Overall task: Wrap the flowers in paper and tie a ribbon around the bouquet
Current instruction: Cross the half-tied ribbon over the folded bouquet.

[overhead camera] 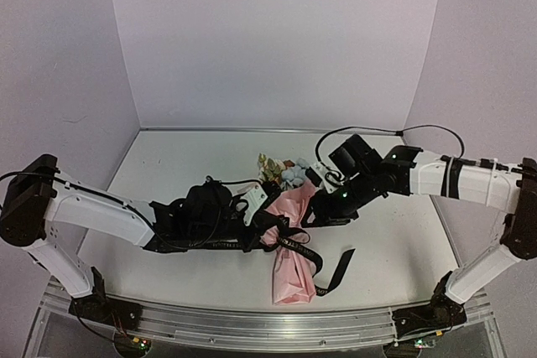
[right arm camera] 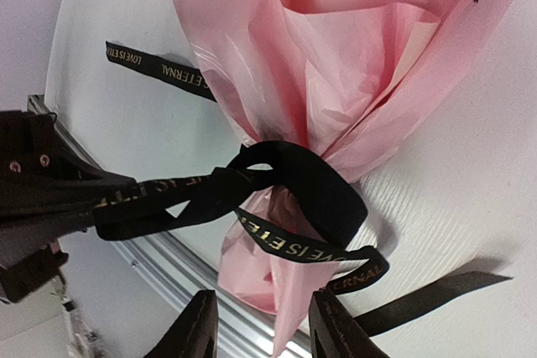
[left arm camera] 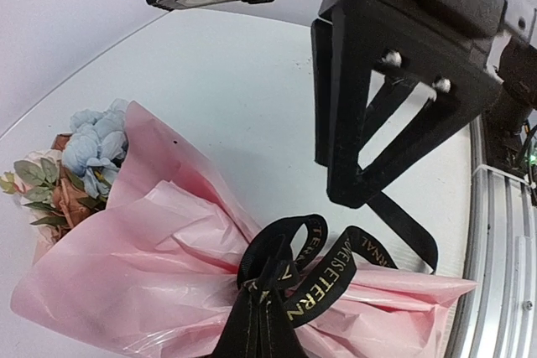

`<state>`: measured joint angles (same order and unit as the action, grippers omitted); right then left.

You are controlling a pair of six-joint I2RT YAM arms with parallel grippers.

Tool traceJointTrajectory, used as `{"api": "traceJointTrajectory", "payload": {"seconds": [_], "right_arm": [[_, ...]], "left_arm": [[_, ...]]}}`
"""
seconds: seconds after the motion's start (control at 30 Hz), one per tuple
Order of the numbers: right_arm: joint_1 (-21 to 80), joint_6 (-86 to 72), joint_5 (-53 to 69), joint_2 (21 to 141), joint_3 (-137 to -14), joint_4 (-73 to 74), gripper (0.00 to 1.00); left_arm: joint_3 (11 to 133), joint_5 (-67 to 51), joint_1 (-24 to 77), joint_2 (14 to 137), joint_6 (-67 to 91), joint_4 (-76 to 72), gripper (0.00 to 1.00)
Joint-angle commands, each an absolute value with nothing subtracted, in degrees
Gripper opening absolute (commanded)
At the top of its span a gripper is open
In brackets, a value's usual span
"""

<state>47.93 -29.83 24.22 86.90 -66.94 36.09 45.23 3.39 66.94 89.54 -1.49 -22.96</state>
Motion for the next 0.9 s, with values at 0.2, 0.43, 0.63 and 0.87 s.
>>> {"api": "traceJointTrajectory", "payload": {"seconds": [0.2,0.43,0.63,0.87], "right_arm": [[52.0,-4.2,15.3,86.2,-53.9,11.8,0.40],[52.8,-5.4,15.0,83.5,-47.9,8.3,0.40],[52.9,-4.0,12.0,80.0,-39.8,4.7,0.46],[52.7,-6.5,11.4,79.0,-36.0,2.9,0.47]], "left_arm": [[47.6,-3.5,64.3,89.1,5.5,-23.1,0.00],[47.8,-2.8,62.9,89.1,8.7,-20.9,0.00],[48.3,-3.8,62.4,89.1,9.3,-20.5,0.00],[49.1,-3.8,62.2,89.1,9.6,-19.7,0.00]]}}
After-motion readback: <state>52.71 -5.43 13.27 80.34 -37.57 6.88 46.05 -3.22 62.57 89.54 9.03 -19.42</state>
